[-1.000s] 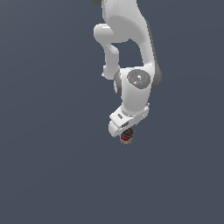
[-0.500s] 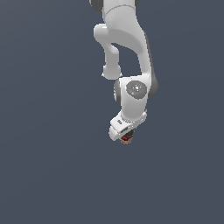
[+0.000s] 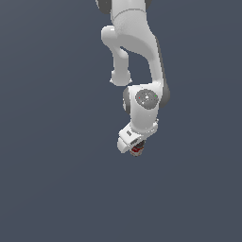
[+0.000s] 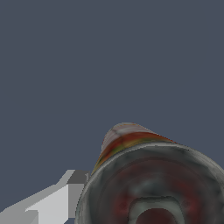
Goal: Pick up the object and move it to a goal position.
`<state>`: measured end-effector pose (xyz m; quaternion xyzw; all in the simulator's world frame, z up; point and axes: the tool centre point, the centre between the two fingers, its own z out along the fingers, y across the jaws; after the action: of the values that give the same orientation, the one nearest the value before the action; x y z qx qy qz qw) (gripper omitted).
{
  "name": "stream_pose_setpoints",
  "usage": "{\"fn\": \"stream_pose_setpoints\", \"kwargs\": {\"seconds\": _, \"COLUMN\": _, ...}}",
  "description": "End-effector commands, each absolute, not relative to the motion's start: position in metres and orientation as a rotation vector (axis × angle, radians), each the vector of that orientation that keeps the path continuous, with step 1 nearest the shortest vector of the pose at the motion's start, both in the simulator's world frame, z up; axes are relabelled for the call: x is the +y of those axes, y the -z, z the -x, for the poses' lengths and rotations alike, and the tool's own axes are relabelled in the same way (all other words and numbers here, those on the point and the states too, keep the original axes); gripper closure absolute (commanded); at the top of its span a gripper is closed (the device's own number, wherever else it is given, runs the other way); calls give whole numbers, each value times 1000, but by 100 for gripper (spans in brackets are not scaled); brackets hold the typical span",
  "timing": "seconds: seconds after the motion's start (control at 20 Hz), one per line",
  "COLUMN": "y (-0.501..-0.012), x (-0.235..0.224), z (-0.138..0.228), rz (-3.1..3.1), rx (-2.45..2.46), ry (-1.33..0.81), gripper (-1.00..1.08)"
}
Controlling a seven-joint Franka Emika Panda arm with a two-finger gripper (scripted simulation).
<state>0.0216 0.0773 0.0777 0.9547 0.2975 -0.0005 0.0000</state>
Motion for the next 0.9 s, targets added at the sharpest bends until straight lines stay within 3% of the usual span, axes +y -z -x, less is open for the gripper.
{"fn": "stream_pose_setpoints", "kwargs": {"seconds": 0.0, "y": -77, "x": 78, "z": -22, "rz": -2999, "rx": 936, "ry": 0, "gripper": 108}}
{"fn": "stream_pose_setpoints", "kwargs": {"seconds": 0.45, "y": -85, "x": 71, "z": -22, "rz": -2999, "rx": 935, "ry": 1, "gripper": 108}}
{"fn": "stream_pose_setpoints", "kwargs": {"seconds": 0.85, "y": -132, "x": 34, "z": -24, "rz": -2999, "rx": 936, "ry": 1, "gripper": 108}}
